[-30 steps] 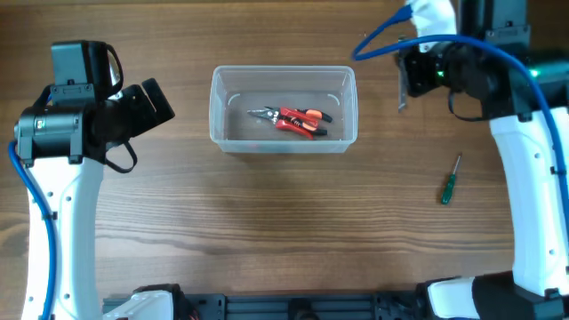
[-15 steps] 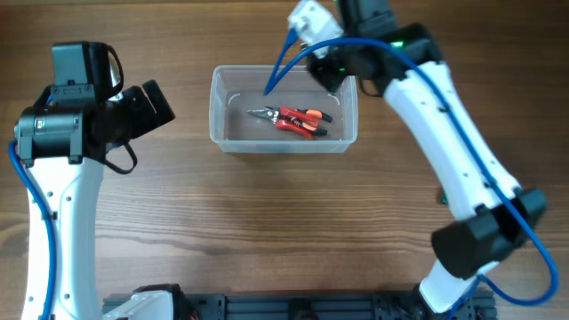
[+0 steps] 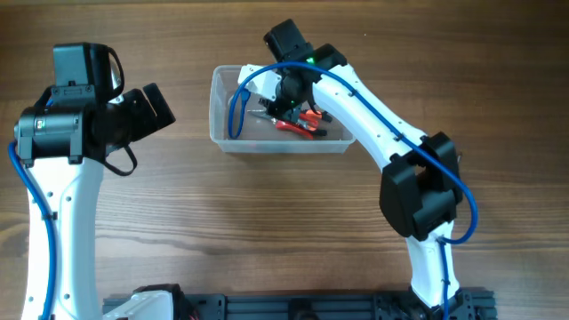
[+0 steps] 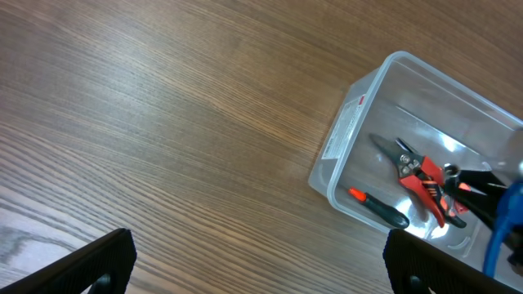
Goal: Pack container
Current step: 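Lower the socket wrench into the container and open right gripper, then grasp the green screwdriver with the right gripper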
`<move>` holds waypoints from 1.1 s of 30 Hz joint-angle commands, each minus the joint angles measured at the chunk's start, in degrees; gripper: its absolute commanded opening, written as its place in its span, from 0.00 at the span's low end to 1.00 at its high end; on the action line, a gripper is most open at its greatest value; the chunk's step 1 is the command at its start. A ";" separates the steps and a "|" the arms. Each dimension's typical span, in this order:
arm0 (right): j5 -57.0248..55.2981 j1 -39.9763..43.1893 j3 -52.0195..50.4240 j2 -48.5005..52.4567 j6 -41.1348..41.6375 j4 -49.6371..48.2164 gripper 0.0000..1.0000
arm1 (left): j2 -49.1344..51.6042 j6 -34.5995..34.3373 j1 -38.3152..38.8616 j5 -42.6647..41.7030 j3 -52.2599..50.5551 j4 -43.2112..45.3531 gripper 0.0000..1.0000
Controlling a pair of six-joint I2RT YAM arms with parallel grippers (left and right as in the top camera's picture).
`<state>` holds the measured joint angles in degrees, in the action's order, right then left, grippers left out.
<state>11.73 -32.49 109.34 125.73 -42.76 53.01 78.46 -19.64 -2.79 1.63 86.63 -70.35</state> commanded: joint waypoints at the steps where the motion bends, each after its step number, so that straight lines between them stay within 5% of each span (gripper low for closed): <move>1: 2.60 0.04 0.79 2.29 -0.61 0.39 0.04 | 0.09 -0.33 -0.33 -0.50 -0.04 -0.07 1.00; 2: 2.56 0.04 0.79 2.29 -0.59 0.35 0.06 | 0.09 -0.33 -0.33 -0.50 -0.04 -0.07 1.00; 5: 2.54 0.04 0.81 2.29 -0.42 0.37 0.39 | 0.09 -0.33 -0.33 -0.50 -0.04 -0.04 1.00; 14: -1.20 0.07 2.84 -6.14 7.21 3.21 0.74 | 0.09 -0.31 -0.33 -0.48 -0.04 -0.02 1.00; 15: -4.28 0.20 3.72 -9.64 7.65 5.11 0.84 | 0.09 -0.31 -0.33 -0.50 -0.04 -0.02 1.00; 19: -18.43 5.40 3.76 -22.12 26.84 6.64 1.00 | 0.09 -0.31 -0.33 -0.50 -0.04 -0.02 1.00; 26: -17.94 35.78 3.72 -32.65 59.47 27.41 1.00 | 0.09 -0.28 -0.33 -0.50 -0.04 -0.02 1.00; 33: -9.94 50.25 -3.45 -32.98 62.31 37.46 1.00 | 0.09 -0.28 -0.33 -0.48 -0.04 -0.02 1.00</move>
<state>-3.27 15.57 109.25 93.21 16.97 90.28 78.46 -19.64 -2.79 1.63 86.63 -70.37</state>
